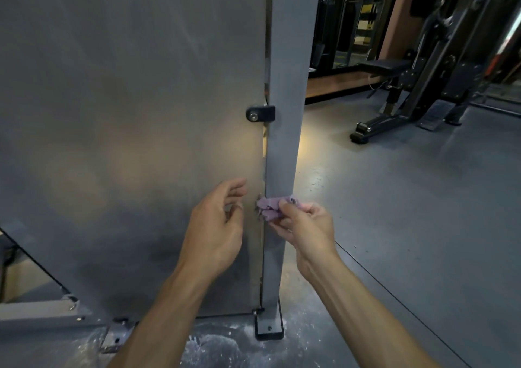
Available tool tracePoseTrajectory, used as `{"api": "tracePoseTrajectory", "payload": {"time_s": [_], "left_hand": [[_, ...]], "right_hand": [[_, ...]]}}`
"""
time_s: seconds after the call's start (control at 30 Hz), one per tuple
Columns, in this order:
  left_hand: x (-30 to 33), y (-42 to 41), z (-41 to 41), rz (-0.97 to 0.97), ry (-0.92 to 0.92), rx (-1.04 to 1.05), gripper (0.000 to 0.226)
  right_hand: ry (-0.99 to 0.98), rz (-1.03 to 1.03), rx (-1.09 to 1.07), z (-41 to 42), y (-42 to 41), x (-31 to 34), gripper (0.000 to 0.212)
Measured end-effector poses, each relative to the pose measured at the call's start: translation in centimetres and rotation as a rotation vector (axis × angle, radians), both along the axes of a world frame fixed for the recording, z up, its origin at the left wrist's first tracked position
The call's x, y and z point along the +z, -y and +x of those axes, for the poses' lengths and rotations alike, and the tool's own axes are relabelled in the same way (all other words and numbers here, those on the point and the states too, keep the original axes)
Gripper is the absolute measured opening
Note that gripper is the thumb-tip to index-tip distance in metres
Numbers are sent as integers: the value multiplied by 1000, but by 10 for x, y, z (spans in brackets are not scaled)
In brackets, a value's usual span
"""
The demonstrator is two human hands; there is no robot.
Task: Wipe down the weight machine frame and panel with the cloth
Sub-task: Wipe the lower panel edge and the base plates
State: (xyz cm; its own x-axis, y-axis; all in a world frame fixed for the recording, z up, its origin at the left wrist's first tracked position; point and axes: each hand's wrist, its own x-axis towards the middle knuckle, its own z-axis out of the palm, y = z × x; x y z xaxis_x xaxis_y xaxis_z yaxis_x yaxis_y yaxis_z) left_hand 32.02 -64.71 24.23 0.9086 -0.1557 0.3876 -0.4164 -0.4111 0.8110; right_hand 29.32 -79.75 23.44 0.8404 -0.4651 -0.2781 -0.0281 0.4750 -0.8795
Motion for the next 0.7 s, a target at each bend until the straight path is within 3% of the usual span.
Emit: {"api": "tracePoseTrajectory", "payload": {"time_s": [0.1, 0.2, 0.27, 0.43, 0.6, 0.7], "left_hand": [[-2, 2, 1, -26, -4, 17, 41], [0, 5, -1, -39, 10, 42, 41], [2, 9, -1, -42, 17, 56, 44], [4, 11, -7, -55, 9, 56, 48], [10, 18, -11, -83, 49, 45, 57], [13, 21, -13, -95, 65, 34, 57]], "right_hand": [[-64, -67, 3, -4, -1, -11, 16], [130, 30, 5, -2, 0, 19, 8], [225, 75, -12, 4, 1, 31, 16], [86, 70, -24, -4, -7, 13, 19], [225, 76, -27, 9, 0, 44, 28], [202, 65, -62, 6, -4, 39, 31]]}}
